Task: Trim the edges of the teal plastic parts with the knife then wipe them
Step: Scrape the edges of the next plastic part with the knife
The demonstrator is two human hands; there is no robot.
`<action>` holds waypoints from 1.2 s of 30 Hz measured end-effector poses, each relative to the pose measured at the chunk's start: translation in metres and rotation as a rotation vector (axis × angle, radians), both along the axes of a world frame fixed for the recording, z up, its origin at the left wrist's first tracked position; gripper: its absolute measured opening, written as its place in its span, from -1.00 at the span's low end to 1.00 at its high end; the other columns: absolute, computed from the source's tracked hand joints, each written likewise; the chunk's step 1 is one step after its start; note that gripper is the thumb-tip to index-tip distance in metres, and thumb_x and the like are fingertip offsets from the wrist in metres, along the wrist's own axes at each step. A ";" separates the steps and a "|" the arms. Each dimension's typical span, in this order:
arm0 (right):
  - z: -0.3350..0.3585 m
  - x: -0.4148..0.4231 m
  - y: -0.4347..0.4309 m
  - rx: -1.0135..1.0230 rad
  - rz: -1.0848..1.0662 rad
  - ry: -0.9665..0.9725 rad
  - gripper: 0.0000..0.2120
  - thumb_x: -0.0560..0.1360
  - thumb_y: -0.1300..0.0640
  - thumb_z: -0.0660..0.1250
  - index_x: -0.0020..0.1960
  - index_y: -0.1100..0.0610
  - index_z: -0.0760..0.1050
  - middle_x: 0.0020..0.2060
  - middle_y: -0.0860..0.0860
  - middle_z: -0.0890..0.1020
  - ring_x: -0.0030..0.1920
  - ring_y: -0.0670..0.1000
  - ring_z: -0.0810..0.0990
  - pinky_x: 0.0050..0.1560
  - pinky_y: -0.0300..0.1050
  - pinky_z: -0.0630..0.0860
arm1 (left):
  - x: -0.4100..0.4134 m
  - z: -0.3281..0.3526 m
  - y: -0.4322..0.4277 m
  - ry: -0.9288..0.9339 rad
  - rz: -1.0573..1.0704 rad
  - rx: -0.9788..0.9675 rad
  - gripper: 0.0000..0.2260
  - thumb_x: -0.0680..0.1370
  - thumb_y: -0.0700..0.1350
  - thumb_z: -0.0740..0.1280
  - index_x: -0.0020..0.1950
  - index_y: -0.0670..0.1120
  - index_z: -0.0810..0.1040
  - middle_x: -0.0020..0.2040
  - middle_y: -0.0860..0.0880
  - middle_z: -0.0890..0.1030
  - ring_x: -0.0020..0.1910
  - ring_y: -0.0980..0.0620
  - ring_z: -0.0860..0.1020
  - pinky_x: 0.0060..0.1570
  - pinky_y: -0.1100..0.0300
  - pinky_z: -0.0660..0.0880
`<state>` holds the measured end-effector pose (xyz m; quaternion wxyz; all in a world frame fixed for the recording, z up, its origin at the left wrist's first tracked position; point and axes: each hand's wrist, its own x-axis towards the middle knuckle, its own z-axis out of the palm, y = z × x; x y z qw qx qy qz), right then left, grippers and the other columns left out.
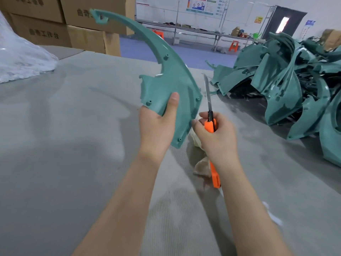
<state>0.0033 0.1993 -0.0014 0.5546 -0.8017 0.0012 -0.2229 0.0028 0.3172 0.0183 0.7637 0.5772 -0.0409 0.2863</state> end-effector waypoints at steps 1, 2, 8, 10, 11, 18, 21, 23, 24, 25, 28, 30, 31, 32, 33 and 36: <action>0.000 0.001 -0.001 -0.004 0.004 -0.005 -0.90 0.44 0.07 0.43 -0.17 0.00 0.50 -0.48 -0.16 0.48 -0.43 -0.09 0.41 -0.29 -0.08 0.48 | -0.001 0.000 -0.002 -0.006 -0.015 0.006 -0.82 0.55 -0.14 0.37 -0.16 0.14 0.53 -0.24 0.35 0.63 -0.13 0.36 0.60 -0.15 0.46 0.49; -0.001 0.002 -0.001 -0.010 0.002 -0.009 -0.89 0.44 0.08 0.42 -0.20 0.06 0.51 -0.52 -0.16 0.44 -0.46 -0.09 0.37 -0.35 -0.12 0.43 | -0.001 0.000 -0.003 -0.012 -0.028 0.014 -0.82 0.54 -0.15 0.37 -0.17 0.14 0.54 -0.25 0.34 0.63 -0.13 0.36 0.60 -0.15 0.45 0.49; -0.004 0.006 -0.009 -0.002 -0.116 -0.017 -0.73 0.43 0.11 0.31 -0.29 0.31 0.46 -0.51 0.05 0.49 -0.46 0.02 0.39 -0.39 -0.12 0.36 | -0.007 -0.003 -0.013 -0.054 -0.099 0.148 -0.80 0.54 -0.14 0.38 -0.19 0.16 0.52 -0.28 0.36 0.61 -0.19 0.39 0.59 -0.20 0.48 0.47; -0.002 0.007 -0.018 0.075 -0.186 -0.010 -0.74 0.44 0.13 0.31 -0.40 0.18 0.42 -0.55 -0.05 0.52 -0.48 -0.01 0.42 -0.37 -0.12 0.39 | -0.009 -0.005 -0.015 -0.047 -0.110 0.221 -0.81 0.53 -0.10 0.39 -0.22 0.16 0.53 -0.31 0.38 0.60 -0.22 0.41 0.58 -0.24 0.51 0.46; 0.000 0.008 -0.025 0.124 -0.221 -0.007 -0.74 0.45 0.15 0.31 -0.41 0.13 0.41 -0.54 -0.07 0.54 -0.48 -0.01 0.44 -0.35 -0.10 0.40 | -0.010 -0.005 -0.014 -0.039 -0.102 0.247 -0.81 0.53 -0.08 0.39 -0.24 0.16 0.53 -0.32 0.38 0.60 -0.23 0.41 0.58 -0.25 0.51 0.46; 0.002 0.008 -0.043 0.101 -0.144 0.022 -0.93 0.46 0.08 0.33 -0.11 -0.02 0.44 -0.26 0.10 0.59 -0.37 0.01 0.48 -0.24 0.01 0.48 | 0.002 0.002 0.008 0.100 -0.118 -0.213 -0.90 0.55 -0.17 0.37 -0.10 0.02 0.59 -0.23 0.21 0.68 -0.18 0.24 0.65 -0.24 0.33 0.55; -0.001 0.003 -0.025 0.031 -0.044 0.050 -0.50 0.36 -0.42 0.17 -0.15 0.03 0.48 -0.29 0.05 0.58 -0.30 0.02 0.50 -0.18 0.05 0.49 | 0.004 0.001 0.020 0.226 -0.251 -0.380 -0.94 0.56 -0.16 0.35 0.01 -0.06 0.60 -0.10 0.05 0.71 -0.12 0.09 0.68 -0.26 0.23 0.60; -0.002 0.002 -0.018 -0.018 -0.042 0.028 -0.33 0.39 -0.45 0.07 -0.22 0.18 0.47 -0.39 0.08 0.51 -0.33 0.11 0.47 -0.18 0.12 0.51 | 0.004 0.000 0.027 0.271 -0.312 -0.400 -0.90 0.55 -0.15 0.35 0.05 -0.06 0.60 -0.05 0.00 0.71 -0.11 0.06 0.68 -0.27 0.19 0.60; -0.003 0.002 -0.017 -0.051 -0.056 0.006 -0.30 0.43 -0.42 0.07 -0.23 0.26 0.45 -0.41 0.17 0.49 -0.34 0.19 0.44 -0.20 0.16 0.52 | 0.004 0.000 0.028 0.288 -0.341 -0.397 -0.89 0.55 -0.14 0.35 0.06 -0.06 0.60 -0.05 -0.01 0.71 -0.12 0.05 0.69 -0.29 0.19 0.60; -0.003 0.002 -0.016 -0.082 -0.071 -0.013 -0.29 0.46 -0.39 0.08 -0.23 0.31 0.42 -0.38 0.26 0.48 -0.34 0.24 0.44 -0.22 0.19 0.51 | 0.003 0.000 0.029 0.303 -0.368 -0.391 -0.88 0.55 -0.14 0.36 0.07 -0.06 0.60 -0.05 -0.02 0.71 -0.13 0.04 0.69 -0.30 0.19 0.59; -0.005 0.003 -0.018 -0.117 -0.094 -0.066 -0.33 0.52 -0.32 0.13 -0.23 0.35 0.39 -0.34 0.32 0.48 -0.34 0.26 0.44 -0.29 0.17 0.49 | 0.003 -0.001 0.029 0.331 -0.424 -0.371 -0.87 0.55 -0.13 0.36 0.08 -0.07 0.60 -0.05 -0.03 0.71 -0.13 0.02 0.69 -0.30 0.18 0.59; -0.005 0.003 -0.020 -0.139 -0.102 -0.082 -0.37 0.54 -0.28 0.15 -0.26 0.33 0.35 -0.38 0.28 0.43 -0.36 0.24 0.39 -0.34 0.11 0.42 | 0.003 -0.002 0.029 0.341 -0.442 -0.372 -0.87 0.55 -0.13 0.36 0.08 -0.08 0.60 -0.04 -0.05 0.71 -0.14 0.02 0.69 -0.31 0.17 0.59; -0.006 0.003 -0.021 -0.155 -0.102 -0.084 -0.39 0.55 -0.26 0.16 -0.29 0.30 0.32 -0.43 0.22 0.39 -0.37 0.20 0.34 -0.38 0.05 0.35 | 0.003 -0.002 0.029 0.345 -0.443 -0.376 -0.86 0.55 -0.13 0.35 0.09 -0.09 0.60 -0.04 -0.05 0.71 -0.14 0.02 0.69 -0.31 0.18 0.59; -0.007 0.003 -0.021 -0.170 -0.097 -0.088 -0.42 0.55 -0.25 0.17 -0.33 0.25 0.29 -0.48 0.11 0.34 -0.42 0.08 0.30 -0.40 -0.04 0.29 | 0.003 -0.002 0.030 0.348 -0.441 -0.381 -0.85 0.55 -0.13 0.35 0.10 -0.09 0.60 -0.04 -0.05 0.71 -0.14 0.01 0.69 -0.31 0.18 0.59; -0.009 0.003 -0.021 -0.189 -0.094 -0.094 -0.44 0.55 -0.25 0.17 -0.37 0.19 0.25 -0.53 -0.01 0.29 -0.46 -0.06 0.25 -0.42 -0.14 0.25 | 0.004 -0.002 0.030 0.351 -0.436 -0.385 -0.83 0.55 -0.13 0.35 0.13 -0.09 0.59 -0.02 -0.06 0.70 -0.12 0.01 0.69 -0.31 0.18 0.59; -0.012 0.004 -0.016 -0.254 -0.066 -0.106 -0.48 0.56 -0.23 0.19 -0.42 0.07 0.18 -0.56 -0.09 0.29 -0.49 -0.11 0.23 -0.46 -0.28 0.19 | 0.006 -0.001 0.031 0.359 -0.410 -0.393 -0.78 0.56 -0.12 0.34 0.19 -0.10 0.58 0.04 -0.07 0.69 -0.08 0.00 0.68 -0.27 0.18 0.59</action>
